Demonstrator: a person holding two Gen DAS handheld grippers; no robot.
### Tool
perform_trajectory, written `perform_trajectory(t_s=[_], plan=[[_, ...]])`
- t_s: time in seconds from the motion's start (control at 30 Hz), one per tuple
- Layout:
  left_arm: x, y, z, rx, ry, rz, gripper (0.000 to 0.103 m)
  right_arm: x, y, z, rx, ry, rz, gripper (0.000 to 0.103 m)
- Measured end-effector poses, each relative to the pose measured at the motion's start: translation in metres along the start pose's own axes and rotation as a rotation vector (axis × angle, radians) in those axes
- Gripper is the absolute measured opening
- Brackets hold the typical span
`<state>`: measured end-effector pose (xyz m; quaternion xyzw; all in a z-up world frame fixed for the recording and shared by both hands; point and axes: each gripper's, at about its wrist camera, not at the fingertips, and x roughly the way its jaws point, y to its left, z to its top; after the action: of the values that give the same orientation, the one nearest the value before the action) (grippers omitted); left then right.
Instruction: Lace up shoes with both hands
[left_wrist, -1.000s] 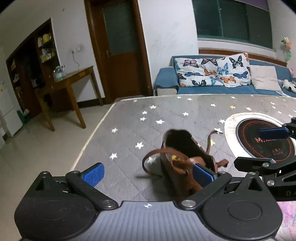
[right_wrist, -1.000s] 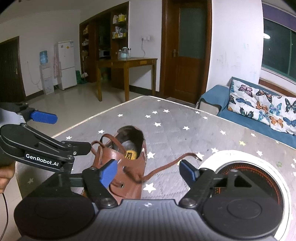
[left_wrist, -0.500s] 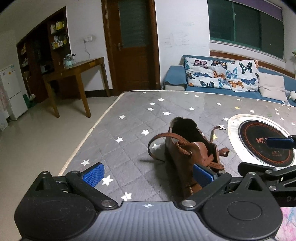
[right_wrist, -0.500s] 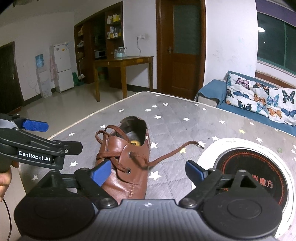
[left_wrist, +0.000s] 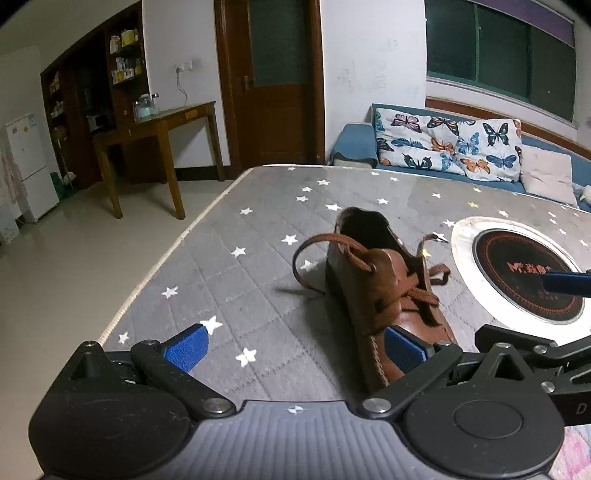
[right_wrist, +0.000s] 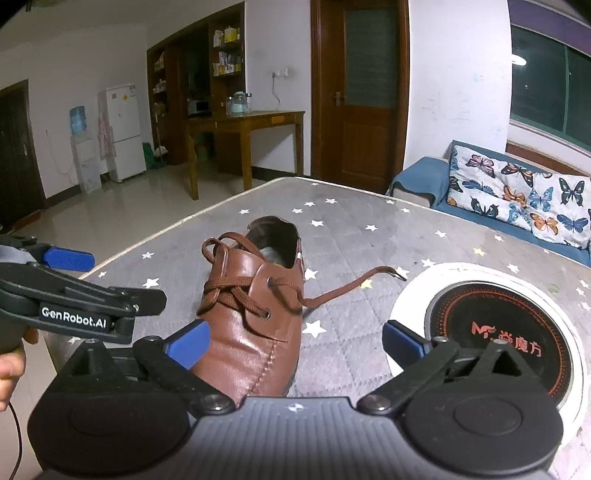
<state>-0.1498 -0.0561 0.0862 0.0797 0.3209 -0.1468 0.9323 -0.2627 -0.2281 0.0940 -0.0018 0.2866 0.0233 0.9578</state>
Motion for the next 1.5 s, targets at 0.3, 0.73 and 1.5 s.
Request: perform_trajectory(t_s=[0.3, 0.73, 1.5], plan=[[-0.002, -0.002, -0.011, -0.008, 0.012, 0.008, 0.103, -0.002, 0.002, -0.009, 0.028, 0.026, 0.025, 0.103], [0.002, -0.001, -0.025, -0.033, 0.046, 0.051, 0.103, 0.000, 0.007, -0.019, 0.045, 0.058, 0.039, 0.103], [0.011, -0.004, -0.029, -0.048, 0.079, 0.056, 0.103, 0.003, 0.006, -0.026, 0.062, 0.081, 0.053, 0.103]])
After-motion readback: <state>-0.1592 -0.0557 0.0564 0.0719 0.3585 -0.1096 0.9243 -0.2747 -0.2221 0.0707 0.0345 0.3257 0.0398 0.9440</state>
